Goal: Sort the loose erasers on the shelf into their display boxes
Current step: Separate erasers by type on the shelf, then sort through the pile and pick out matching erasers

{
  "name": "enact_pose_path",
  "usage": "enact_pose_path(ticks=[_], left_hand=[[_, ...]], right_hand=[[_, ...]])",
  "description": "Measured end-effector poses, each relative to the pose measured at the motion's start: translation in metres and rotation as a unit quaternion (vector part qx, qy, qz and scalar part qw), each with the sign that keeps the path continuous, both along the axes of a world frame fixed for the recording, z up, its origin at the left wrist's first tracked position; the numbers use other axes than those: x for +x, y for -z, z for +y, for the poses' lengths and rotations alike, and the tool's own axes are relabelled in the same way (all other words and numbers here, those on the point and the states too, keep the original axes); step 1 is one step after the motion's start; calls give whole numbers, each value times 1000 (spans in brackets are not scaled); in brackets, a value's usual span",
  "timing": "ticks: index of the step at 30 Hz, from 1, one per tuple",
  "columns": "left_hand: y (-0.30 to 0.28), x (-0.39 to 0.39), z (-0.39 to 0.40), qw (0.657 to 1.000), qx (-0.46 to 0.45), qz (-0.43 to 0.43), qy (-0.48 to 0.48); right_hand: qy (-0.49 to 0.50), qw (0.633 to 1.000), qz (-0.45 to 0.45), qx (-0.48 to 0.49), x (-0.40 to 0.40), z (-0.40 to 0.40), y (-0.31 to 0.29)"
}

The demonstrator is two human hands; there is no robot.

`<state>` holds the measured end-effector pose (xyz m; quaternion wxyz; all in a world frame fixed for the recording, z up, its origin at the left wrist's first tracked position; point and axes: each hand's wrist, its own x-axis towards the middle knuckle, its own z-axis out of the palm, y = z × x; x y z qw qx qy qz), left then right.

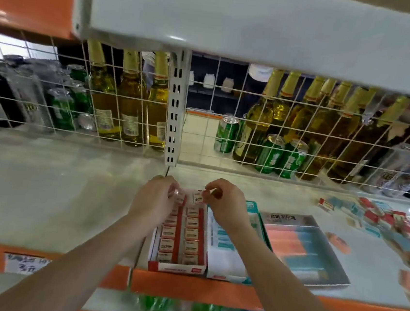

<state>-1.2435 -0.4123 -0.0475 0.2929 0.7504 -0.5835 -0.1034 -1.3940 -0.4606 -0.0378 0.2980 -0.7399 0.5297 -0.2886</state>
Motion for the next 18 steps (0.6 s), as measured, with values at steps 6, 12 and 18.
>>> enact_pose_path(ticks=[6,12,18], left_hand=[[8,9,-8,999,14,-27,12],[10,15,-14,997,27,-72,18],[7,17,-15,997,8,-76,27]], right_hand=[[-2,998,69,-9,17,-4,7],[0,993,116,-27,23,-6,10],[-15,991,129,-27,24,-7,8]])
